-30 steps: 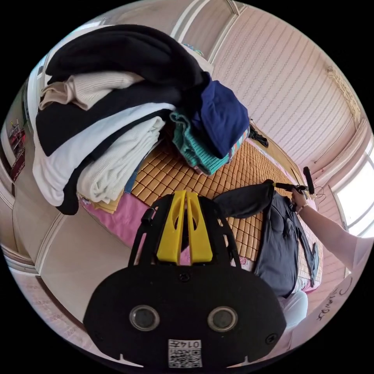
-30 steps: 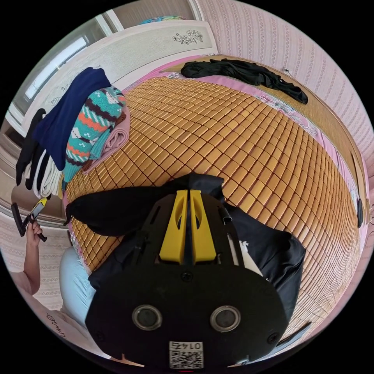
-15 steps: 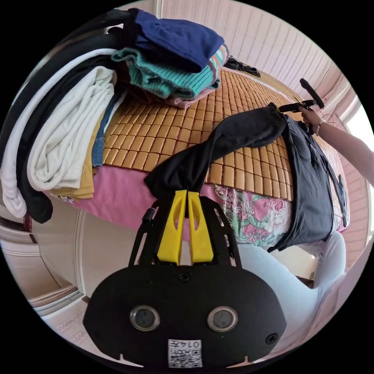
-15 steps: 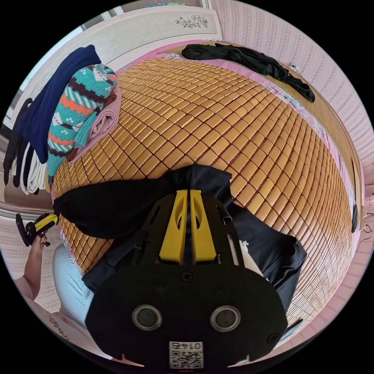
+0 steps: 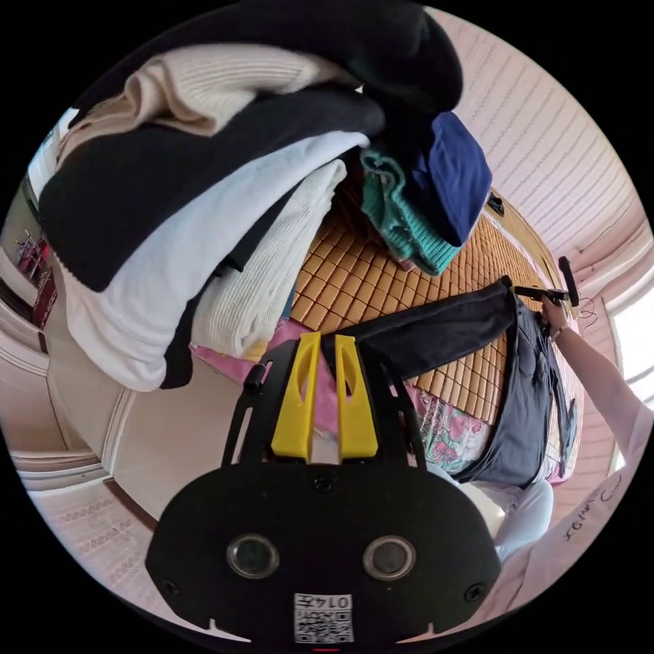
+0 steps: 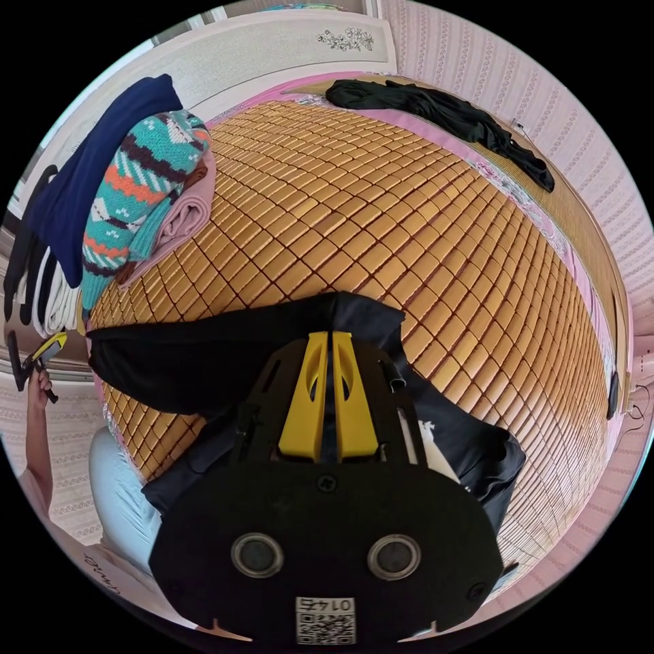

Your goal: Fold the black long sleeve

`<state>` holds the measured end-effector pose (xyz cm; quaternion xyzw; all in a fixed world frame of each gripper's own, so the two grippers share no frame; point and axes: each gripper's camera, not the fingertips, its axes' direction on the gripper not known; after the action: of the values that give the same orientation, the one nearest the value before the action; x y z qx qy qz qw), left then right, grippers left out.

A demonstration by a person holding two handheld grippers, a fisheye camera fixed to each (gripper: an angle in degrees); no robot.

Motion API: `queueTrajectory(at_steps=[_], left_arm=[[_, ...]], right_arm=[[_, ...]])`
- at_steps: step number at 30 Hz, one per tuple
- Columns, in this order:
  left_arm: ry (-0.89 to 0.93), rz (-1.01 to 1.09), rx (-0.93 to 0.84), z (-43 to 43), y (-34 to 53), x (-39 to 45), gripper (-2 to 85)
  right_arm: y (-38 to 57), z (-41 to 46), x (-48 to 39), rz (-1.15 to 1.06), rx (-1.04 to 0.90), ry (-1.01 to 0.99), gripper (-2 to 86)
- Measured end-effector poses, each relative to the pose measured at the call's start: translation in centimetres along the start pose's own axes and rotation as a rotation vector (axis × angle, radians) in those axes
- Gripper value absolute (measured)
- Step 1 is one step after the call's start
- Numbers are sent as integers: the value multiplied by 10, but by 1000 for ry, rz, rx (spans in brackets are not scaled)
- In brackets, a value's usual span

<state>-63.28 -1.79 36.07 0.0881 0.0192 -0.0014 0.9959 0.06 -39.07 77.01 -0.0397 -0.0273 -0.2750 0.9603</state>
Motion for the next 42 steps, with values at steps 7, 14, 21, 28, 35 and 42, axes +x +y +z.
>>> queueTrajectory(at_steps=[7,14,21,28,35,42], left_arm=[[-4,58,-76,35,13,21,71],[-38,59,-118,64,15,24,3],[18,14,-39,28,23,9,-9],[69,-15,-137,50,36,-9,22],[43,-39,-39,31,44,-3,75],[-42,68,-97,50,39,20,-2]], right_arm=[[11,-6,3,58,66,-10,15],[12,3,-25,-78,54,-11,54],[12,22,-30,-100,4,28,2],[28,35,-11,-35,27,-52,-3],[56,37,-1,-35,70,-57,4],[105,51,-12,-220,1,-188,35]])
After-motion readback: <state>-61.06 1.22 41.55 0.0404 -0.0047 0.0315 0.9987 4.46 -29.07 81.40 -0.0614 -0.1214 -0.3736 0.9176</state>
